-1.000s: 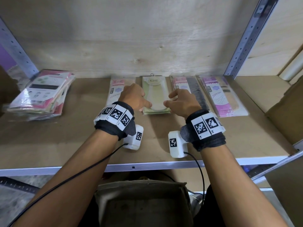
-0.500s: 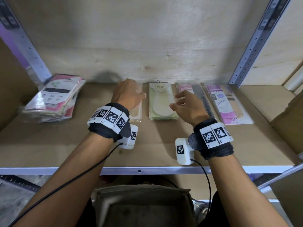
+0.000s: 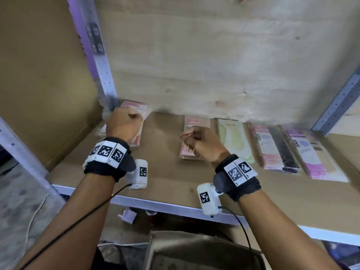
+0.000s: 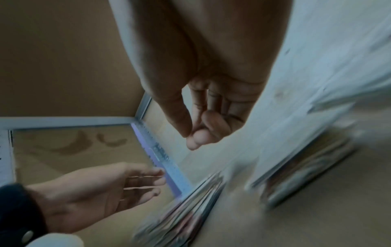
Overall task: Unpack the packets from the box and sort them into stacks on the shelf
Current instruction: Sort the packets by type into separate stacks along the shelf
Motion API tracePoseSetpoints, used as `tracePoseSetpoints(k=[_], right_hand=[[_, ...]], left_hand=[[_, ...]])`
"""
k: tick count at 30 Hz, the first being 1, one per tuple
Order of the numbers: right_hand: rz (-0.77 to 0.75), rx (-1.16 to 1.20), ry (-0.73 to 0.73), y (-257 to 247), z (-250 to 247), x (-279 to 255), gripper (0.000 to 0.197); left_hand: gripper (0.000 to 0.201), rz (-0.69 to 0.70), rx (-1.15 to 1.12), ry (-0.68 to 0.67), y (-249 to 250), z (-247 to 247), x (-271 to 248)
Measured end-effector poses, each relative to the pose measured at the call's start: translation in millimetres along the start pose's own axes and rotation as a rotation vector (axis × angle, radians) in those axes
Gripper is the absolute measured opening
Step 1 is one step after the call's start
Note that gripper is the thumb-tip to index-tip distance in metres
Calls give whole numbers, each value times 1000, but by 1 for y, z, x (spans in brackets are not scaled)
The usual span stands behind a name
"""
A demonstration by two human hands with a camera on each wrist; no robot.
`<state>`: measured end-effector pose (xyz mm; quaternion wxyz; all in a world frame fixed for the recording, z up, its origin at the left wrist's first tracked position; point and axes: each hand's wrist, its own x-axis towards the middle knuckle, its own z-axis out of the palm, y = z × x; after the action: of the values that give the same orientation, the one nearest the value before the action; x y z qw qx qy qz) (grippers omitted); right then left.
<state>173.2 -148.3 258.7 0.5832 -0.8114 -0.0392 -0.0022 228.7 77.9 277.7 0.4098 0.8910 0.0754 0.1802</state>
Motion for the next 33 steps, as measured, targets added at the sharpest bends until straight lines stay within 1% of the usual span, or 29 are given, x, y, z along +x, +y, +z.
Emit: tracePoseSetpoints(k=[1, 3, 5, 8, 10, 12, 14, 16, 18, 20, 23, 26, 27, 29, 31, 33], right_hand=[[14, 15, -34, -5, 14, 8, 11], [28, 28, -90, -15, 42, 25, 12], [48, 43, -117, -25, 68, 43, 12], [127, 98, -135, -38, 103, 70, 7], [195, 125, -141, -42, 122, 84, 12], [238, 137, -128, -40, 135, 92, 18], [226, 96, -102, -34, 141, 96, 21], [211, 25, -85, -28, 141, 98, 23], [241, 8, -92, -23, 135, 96, 16], [289, 32, -93, -19, 125, 90, 16], [322, 196, -73, -18, 102, 73, 10], [235, 307, -99, -26, 71, 49, 10], [186, 305, -92, -30, 61, 40, 9], [67, 266, -37, -37, 42, 23, 9], [-96, 132, 28, -41, 25, 5, 8], [-248, -104, 44, -43, 12, -11, 8]], left_hand=[[23, -5, 17, 39, -8, -9, 3], [26, -59, 5, 36, -24, -26, 11], [30, -108, -13, -21, -38, -38, 18], [36, -127, 4, -132, -49, -48, 24], [37, -138, 6, -188, -53, -51, 25], [35, -123, 62, -232, -54, -52, 23], [34, -95, 130, -255, -53, -52, 21], [33, -89, 128, -250, -50, -51, 18], [34, -94, 132, -221, -48, -50, 16], [33, -103, 158, -192, -46, -49, 12], [21, -108, 96, -170, -38, -46, 4], [37, -76, -65, -184, -24, -37, -2], [44, -87, -182, -214, -17, -33, -5], [52, -170, -468, -291, -6, -25, -14], [51, -251, -661, -345, 4, -20, -24], [53, -292, -791, -401, 12, -14, -31]])
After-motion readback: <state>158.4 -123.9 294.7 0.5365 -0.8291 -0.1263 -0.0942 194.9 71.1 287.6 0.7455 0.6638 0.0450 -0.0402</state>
